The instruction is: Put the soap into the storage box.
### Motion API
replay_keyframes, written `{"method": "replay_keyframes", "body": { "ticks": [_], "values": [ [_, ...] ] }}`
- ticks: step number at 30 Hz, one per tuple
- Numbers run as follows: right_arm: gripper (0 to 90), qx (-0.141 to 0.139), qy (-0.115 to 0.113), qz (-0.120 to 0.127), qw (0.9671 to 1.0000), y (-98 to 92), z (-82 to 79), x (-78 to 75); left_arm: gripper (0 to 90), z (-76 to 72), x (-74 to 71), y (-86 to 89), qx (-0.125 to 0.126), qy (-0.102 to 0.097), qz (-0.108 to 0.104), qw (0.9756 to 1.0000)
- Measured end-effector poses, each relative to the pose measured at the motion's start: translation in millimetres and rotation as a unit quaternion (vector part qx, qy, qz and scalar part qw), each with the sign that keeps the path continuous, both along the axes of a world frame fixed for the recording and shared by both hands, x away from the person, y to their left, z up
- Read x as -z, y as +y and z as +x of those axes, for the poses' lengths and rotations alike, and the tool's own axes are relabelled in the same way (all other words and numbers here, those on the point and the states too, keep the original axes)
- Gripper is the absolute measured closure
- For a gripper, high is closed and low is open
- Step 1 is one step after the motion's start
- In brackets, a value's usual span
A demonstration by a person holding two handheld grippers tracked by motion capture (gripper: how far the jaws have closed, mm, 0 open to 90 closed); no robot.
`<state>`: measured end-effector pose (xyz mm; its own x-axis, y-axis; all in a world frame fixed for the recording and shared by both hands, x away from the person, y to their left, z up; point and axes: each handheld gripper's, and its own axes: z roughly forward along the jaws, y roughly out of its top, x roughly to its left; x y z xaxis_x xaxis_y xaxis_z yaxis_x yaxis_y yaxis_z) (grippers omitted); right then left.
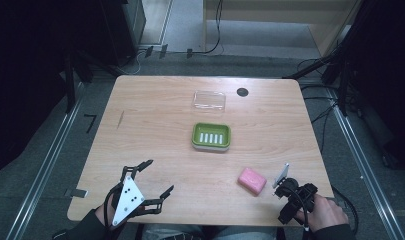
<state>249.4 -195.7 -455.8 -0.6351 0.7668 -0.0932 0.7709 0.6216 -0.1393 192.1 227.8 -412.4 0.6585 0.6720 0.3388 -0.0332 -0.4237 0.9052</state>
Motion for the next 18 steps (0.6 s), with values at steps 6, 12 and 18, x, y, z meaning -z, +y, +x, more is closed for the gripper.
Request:
{"method": "replay_keyframes", "body": {
  "ticks": [6, 12, 18],
  "values": [
    [8.4, 0.000, -0.001, 0.002, 1.0000, 0.0, -1.0, -0.9, 13.7, -0.3, 0.0, -0.6, 0.000, 0.000, 0.002, 1.0000],
    [6.7, -0.007, -0.008, 0.004, 0.9999, 2.1, -1.4, -2.4, 13.7, -0.5, 0.0, -0.9, -0.001, 0.001, 0.002, 1.0000],
    [5.1, -0.020, -0.019, 0.014, 0.9995, 5.0, -0.3, -4.6, 13.7, -0.6, -0.2, -1.0, -0.001, 0.000, 0.003, 1.0000]
  ]
}}
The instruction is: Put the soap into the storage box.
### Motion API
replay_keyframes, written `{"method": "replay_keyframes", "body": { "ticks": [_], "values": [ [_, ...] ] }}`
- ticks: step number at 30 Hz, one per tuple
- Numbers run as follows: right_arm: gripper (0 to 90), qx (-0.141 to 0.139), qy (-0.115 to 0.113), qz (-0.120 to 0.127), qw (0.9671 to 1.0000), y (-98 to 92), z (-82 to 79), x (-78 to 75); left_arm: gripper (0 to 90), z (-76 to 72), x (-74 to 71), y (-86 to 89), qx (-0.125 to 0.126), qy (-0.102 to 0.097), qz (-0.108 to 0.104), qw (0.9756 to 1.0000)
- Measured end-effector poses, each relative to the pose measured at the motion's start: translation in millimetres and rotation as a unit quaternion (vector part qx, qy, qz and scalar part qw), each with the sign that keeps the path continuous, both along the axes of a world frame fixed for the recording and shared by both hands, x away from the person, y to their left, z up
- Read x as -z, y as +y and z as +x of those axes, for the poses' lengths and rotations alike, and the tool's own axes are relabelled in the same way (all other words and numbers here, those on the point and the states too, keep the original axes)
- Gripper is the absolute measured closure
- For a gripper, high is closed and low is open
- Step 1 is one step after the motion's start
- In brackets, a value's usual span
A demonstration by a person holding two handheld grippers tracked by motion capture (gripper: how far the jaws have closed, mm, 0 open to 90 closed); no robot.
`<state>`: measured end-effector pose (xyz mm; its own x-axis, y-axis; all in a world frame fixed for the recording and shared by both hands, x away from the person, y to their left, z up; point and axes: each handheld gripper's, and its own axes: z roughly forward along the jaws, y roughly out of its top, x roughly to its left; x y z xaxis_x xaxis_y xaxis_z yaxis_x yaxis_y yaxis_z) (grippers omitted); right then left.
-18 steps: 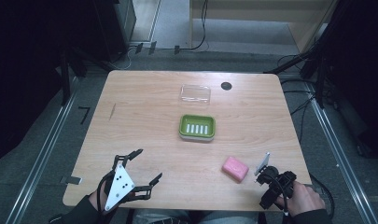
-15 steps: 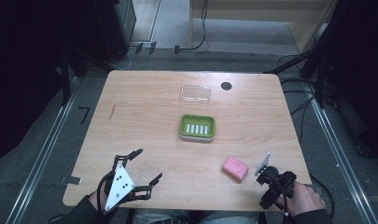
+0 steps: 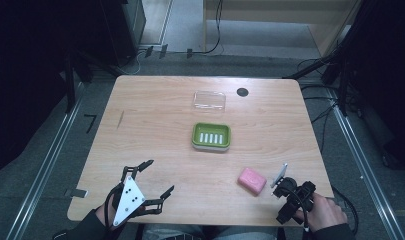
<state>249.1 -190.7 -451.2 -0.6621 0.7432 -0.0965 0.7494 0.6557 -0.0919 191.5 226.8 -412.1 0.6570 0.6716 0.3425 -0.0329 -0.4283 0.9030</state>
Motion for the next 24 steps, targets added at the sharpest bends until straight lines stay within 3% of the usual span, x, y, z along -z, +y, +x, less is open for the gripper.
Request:
{"method": "replay_keyframes", "body": {
  "ticks": [4, 24],
  "values": [
    [4.5, -0.017, 0.002, 0.013, 0.9998, 6.0, 1.9, -2.6, 13.7, 0.2, 0.0, 0.5, 0.000, 0.000, 0.000, 1.0000],
    [3.6, -0.053, -0.021, 0.016, 0.9982, 35.8, 23.3, -12.9, 13.7, 0.5, 0.1, 1.0, 0.000, 0.000, -0.003, 1.0000]
  ]
}}
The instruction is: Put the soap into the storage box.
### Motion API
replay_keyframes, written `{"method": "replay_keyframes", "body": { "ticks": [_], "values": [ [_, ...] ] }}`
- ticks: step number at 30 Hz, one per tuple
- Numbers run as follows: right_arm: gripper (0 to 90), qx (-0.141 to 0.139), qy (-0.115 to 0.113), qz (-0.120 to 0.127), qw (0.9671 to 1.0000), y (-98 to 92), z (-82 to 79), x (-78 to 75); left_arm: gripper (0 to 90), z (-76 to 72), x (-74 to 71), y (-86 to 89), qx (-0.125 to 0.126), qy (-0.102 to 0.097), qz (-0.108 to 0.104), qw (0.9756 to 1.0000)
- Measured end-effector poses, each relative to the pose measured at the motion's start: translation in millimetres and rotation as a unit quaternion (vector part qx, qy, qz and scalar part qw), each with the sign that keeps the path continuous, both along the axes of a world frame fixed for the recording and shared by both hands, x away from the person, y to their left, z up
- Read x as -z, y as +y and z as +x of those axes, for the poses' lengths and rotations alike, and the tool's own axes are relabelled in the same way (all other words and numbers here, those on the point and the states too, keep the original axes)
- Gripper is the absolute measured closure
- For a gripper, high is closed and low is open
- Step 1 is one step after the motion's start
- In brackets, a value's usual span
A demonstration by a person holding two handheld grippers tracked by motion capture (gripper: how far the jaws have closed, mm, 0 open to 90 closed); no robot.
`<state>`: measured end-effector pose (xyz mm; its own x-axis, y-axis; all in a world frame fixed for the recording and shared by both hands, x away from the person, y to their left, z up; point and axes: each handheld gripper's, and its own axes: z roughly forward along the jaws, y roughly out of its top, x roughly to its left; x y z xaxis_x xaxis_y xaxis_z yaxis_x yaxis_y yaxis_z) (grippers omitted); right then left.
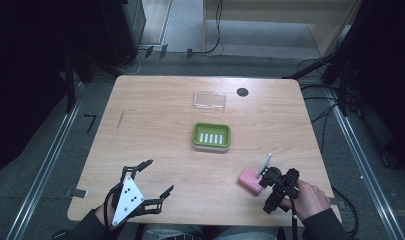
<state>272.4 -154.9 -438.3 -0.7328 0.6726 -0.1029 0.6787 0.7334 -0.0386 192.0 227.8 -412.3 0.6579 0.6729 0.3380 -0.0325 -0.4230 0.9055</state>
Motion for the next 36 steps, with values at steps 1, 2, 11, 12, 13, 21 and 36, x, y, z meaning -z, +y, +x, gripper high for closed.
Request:
{"method": "replay_keyframes", "body": {
  "ticks": [1, 2, 11, 12, 13, 21, 36],
  "values": [
    [3.6, 0.000, -0.002, -0.001, 1.0000, 1.8, 1.0, -0.5, 13.7, 0.0, 0.1, 0.0, 0.000, 0.000, 0.000, 1.0000],
    [3.6, -0.003, -0.004, 0.000, 1.0000, 3.3, 2.4, -0.9, 13.7, 0.0, 0.1, 0.0, 0.000, 0.000, 0.000, 1.0000],
    [3.4, -0.011, -0.008, 0.010, 0.9999, 12.0, 17.7, -2.7, 13.7, 0.1, 0.0, 0.3, 0.000, 0.000, 0.000, 1.0000],
    [3.4, -0.010, -0.010, 0.012, 0.9998, 12.6, 19.1, -2.5, 13.7, 0.0, -0.1, 0.3, 0.000, 0.000, 0.000, 1.0000],
    [3.4, -0.011, -0.011, 0.011, 0.9998, 13.4, 20.9, -2.8, 13.7, 0.0, -0.1, 0.3, 0.000, 0.000, 0.000, 1.0000],
    [3.6, -0.028, -0.019, 0.023, 0.9992, 22.8, 30.5, -2.3, 13.7, 0.1, 0.0, 0.2, 0.000, 0.000, 0.000, 1.0000],
    [3.6, -0.055, -0.019, 0.030, 0.9979, 41.6, 47.4, 5.8, 13.7, -0.1, -0.1, 0.5, 0.001, 0.000, 0.000, 1.0000]
  ]
}}
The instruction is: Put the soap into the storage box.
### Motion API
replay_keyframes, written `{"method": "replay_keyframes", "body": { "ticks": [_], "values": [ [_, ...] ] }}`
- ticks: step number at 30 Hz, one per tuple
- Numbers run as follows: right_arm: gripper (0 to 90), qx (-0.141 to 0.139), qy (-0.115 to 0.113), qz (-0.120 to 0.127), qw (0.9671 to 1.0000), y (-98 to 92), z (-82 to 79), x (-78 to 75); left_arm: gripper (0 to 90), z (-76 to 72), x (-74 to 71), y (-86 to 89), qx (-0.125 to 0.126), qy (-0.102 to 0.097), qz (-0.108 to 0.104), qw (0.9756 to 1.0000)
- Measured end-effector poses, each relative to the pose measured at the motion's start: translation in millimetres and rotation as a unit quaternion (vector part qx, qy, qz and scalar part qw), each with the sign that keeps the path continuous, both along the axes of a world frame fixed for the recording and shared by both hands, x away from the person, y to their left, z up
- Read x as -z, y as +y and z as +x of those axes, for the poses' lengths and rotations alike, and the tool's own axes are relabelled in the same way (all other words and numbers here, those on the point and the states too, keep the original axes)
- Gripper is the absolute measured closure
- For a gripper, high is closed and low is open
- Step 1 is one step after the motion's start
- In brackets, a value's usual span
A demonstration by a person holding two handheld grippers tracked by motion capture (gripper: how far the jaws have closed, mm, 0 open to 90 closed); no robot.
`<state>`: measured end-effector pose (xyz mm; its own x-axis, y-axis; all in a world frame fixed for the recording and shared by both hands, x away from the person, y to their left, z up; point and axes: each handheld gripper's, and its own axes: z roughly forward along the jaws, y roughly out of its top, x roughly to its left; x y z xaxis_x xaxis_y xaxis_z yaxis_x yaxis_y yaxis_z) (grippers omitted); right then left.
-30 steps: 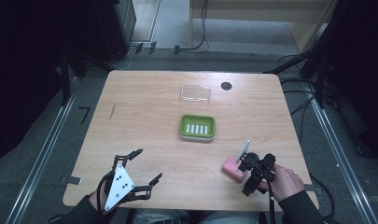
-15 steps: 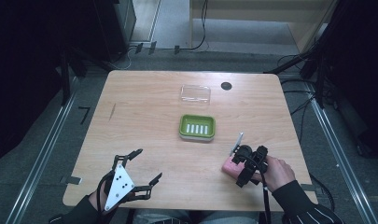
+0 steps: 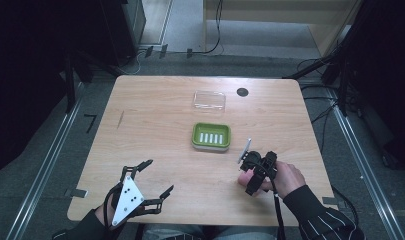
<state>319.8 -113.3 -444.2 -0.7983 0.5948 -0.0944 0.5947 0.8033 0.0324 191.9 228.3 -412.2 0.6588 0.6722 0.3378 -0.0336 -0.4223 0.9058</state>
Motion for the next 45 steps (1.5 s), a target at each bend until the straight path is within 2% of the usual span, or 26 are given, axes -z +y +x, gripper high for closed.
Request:
{"method": "replay_keyframes", "body": {
  "ticks": [10, 13, 15, 16, 20, 27, 39, 45],
  "values": [
    [3.0, -0.018, 0.011, -0.004, 0.9998, 12.4, 9.6, 10.6, 13.7, 0.0, 0.0, 0.2, 0.000, 0.000, -0.001, 1.0000],
    [6.3, -0.019, 0.013, -0.004, 0.9997, 14.2, 10.9, 12.9, 13.7, 0.0, 0.0, 0.3, 0.000, 0.000, -0.002, 1.0000],
    [12.2, -0.020, 0.013, -0.004, 0.9997, 14.2, 11.4, 13.7, 13.7, 0.0, 0.0, 0.3, 0.000, 0.000, -0.002, 1.0000],
    [14.7, -0.021, 0.020, 0.001, 0.9996, 14.1, 11.3, 14.2, 13.7, 0.0, 0.0, 0.3, 0.000, 0.000, -0.002, 1.0000],
    [15.8, -0.020, 0.017, 0.000, 0.9997, 14.4, 11.9, 15.7, 13.7, 0.0, 0.0, 0.3, 0.000, 0.000, -0.002, 1.0000],
    [23.1, -0.022, 0.022, -0.014, 0.9994, 15.7, 11.1, 20.5, 13.7, 0.0, 0.0, 0.3, 0.000, 0.000, -0.002, 1.0000],
    [36.2, -0.036, 0.029, -0.012, 0.9988, 15.7, 9.2, 19.9, 13.7, 0.1, 0.0, 0.3, 0.001, 0.000, -0.002, 1.0000],
    [37.6, -0.039, 0.028, -0.012, 0.9988, 16.5, 8.0, 19.4, 13.7, 0.0, 0.0, 0.2, 0.000, 0.000, -0.003, 1.0000]
  ]
}}
